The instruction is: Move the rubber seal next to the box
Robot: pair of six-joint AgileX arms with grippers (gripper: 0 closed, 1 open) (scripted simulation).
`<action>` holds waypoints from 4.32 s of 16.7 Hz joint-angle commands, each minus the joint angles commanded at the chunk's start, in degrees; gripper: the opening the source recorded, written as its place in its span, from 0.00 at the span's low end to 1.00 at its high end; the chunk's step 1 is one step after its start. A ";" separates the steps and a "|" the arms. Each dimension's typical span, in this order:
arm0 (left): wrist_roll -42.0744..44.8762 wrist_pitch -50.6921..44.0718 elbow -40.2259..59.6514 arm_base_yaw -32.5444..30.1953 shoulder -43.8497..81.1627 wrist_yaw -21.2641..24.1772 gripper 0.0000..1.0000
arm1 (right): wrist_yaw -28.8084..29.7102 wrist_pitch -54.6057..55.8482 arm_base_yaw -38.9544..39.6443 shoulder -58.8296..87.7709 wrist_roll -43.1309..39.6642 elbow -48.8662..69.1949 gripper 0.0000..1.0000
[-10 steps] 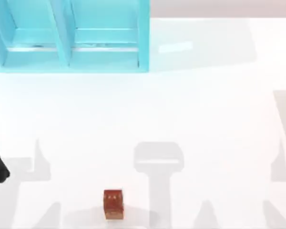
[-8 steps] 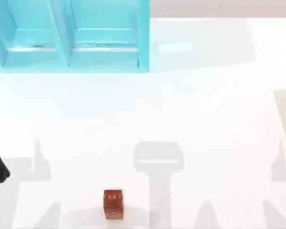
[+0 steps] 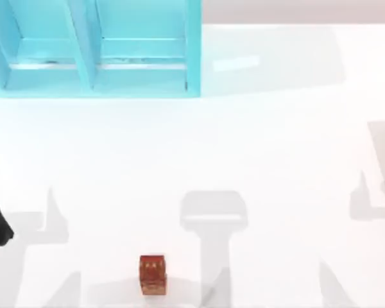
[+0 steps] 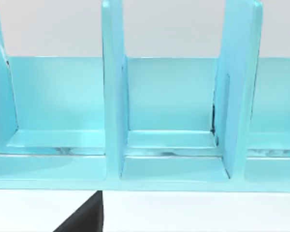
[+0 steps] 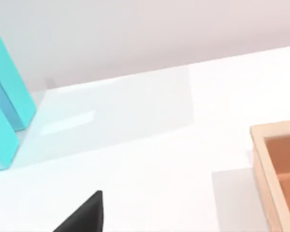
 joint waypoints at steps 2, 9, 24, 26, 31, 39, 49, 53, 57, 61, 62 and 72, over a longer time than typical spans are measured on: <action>0.00 0.00 0.00 0.00 0.00 0.00 1.00 | -0.31 -5.89 2.39 11.19 5.64 9.39 1.00; 0.00 0.00 0.00 0.00 0.00 0.00 1.00 | -0.53 -30.50 16.61 57.86 25.70 44.90 1.00; 0.00 0.00 0.00 0.00 0.00 0.00 1.00 | 1.16 -64.92 55.55 105.56 48.97 94.15 1.00; 0.00 0.00 0.00 0.00 0.00 0.00 1.00 | 1.32 -65.68 57.24 106.13 49.39 95.71 1.00; 0.00 0.00 0.00 0.00 0.00 0.00 1.00 | 1.29 -65.67 57.28 106.01 49.39 95.81 1.00; 0.00 0.00 0.00 0.00 0.00 0.00 1.00 | 1.37 -50.93 57.46 108.48 49.45 83.86 1.00; 0.00 0.00 0.00 0.00 0.00 0.00 1.00 | 1.38 -45.15 57.61 109.68 49.61 78.80 0.77; 0.00 0.00 0.00 0.00 0.00 0.00 1.00 | 1.38 -45.15 57.61 109.68 49.61 78.80 0.47; 0.00 0.00 0.00 0.00 0.00 0.00 1.00 | 1.38 -45.15 57.61 109.68 49.61 78.80 0.17; 0.00 0.00 0.00 0.00 0.00 0.00 1.00 | 1.38 -45.15 57.61 109.68 49.61 78.80 0.00; 0.00 0.00 0.00 0.00 0.00 0.00 1.00 | 1.38 -45.15 57.61 109.68 49.61 78.80 0.00; 0.00 0.00 0.00 0.00 0.00 0.00 1.00 | 1.39 -48.72 57.80 108.52 49.36 81.57 0.00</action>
